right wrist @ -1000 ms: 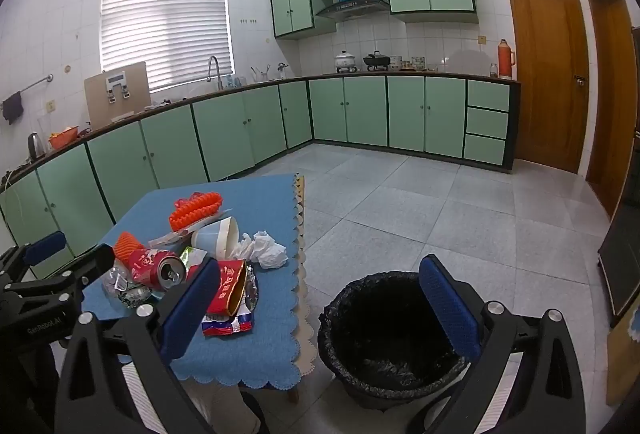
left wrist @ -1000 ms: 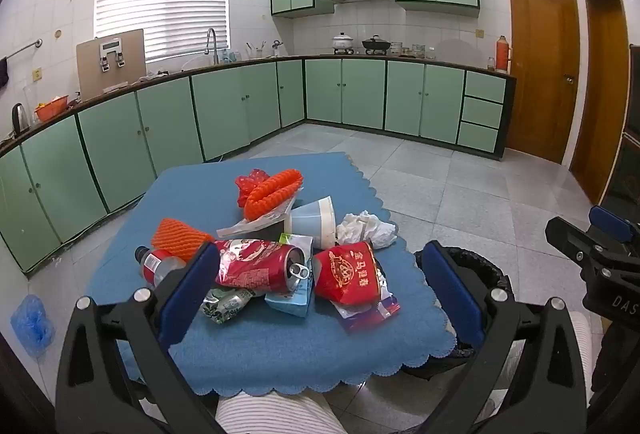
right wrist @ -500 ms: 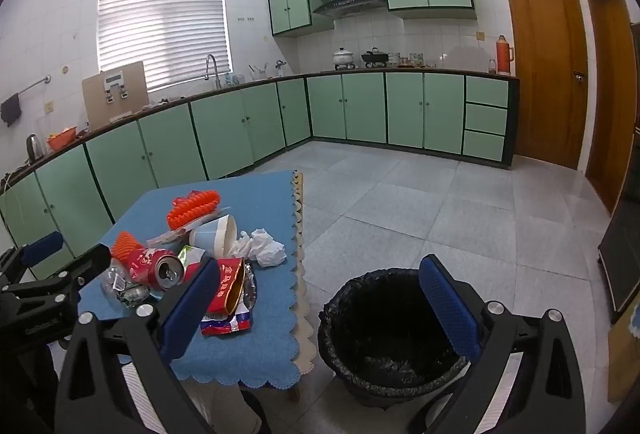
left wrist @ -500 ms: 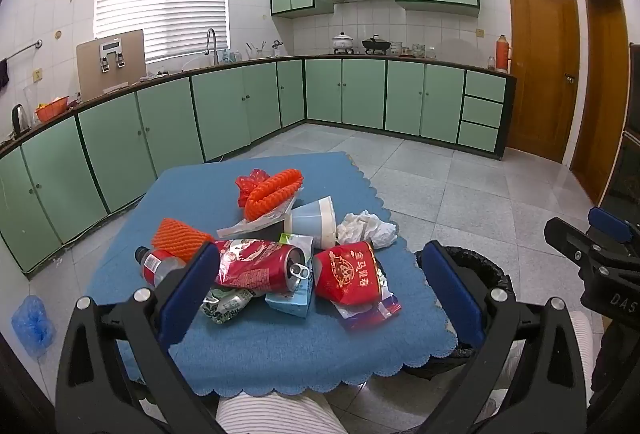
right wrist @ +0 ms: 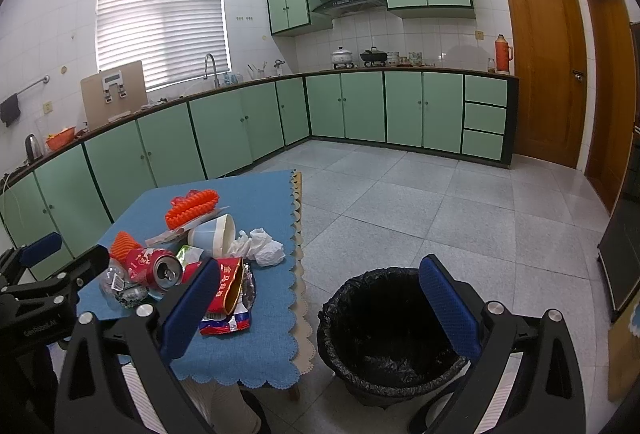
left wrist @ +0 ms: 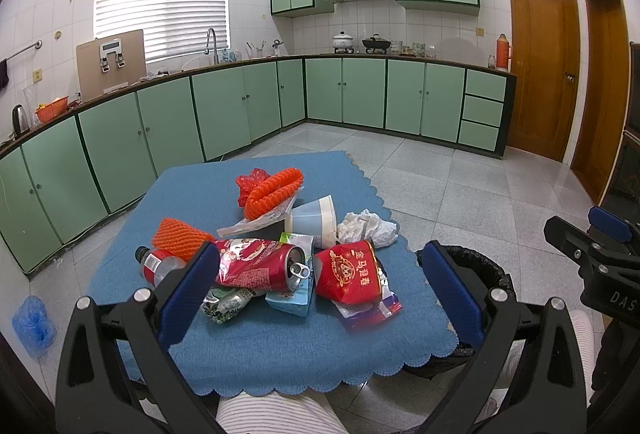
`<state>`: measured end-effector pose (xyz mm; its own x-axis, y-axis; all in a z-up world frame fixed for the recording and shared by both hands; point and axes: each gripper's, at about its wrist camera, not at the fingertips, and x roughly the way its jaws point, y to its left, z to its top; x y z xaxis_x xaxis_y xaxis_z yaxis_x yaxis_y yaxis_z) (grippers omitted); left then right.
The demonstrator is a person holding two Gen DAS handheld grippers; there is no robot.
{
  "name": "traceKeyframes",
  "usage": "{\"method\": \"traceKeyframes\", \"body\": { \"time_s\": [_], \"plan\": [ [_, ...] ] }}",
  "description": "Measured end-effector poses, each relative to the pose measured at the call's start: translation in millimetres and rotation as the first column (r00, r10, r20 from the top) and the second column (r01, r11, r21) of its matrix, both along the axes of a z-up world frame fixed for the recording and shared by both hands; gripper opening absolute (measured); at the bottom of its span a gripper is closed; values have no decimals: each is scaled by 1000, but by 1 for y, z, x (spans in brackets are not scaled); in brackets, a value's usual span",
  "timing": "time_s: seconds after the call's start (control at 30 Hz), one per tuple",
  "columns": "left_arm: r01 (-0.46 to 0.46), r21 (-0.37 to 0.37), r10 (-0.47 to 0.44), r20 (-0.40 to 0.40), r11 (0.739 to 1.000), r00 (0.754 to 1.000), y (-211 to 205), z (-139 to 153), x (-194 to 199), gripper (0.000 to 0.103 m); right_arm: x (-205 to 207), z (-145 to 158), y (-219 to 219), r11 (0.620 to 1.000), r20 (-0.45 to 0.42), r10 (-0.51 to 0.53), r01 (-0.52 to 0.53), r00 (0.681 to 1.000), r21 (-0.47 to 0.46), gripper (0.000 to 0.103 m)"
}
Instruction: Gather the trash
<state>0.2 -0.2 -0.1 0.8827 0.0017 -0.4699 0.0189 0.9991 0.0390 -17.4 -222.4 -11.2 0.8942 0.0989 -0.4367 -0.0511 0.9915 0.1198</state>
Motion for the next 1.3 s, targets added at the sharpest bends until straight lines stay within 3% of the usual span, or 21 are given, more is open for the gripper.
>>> {"method": "traceKeyframes", "body": {
  "time_s": [1.3],
  "plan": [
    [1,6,-1,9,1000,1000,4,-2,2,98,2,0,-2,1000,1,-3,3,1000,5,97]
  ]
}}
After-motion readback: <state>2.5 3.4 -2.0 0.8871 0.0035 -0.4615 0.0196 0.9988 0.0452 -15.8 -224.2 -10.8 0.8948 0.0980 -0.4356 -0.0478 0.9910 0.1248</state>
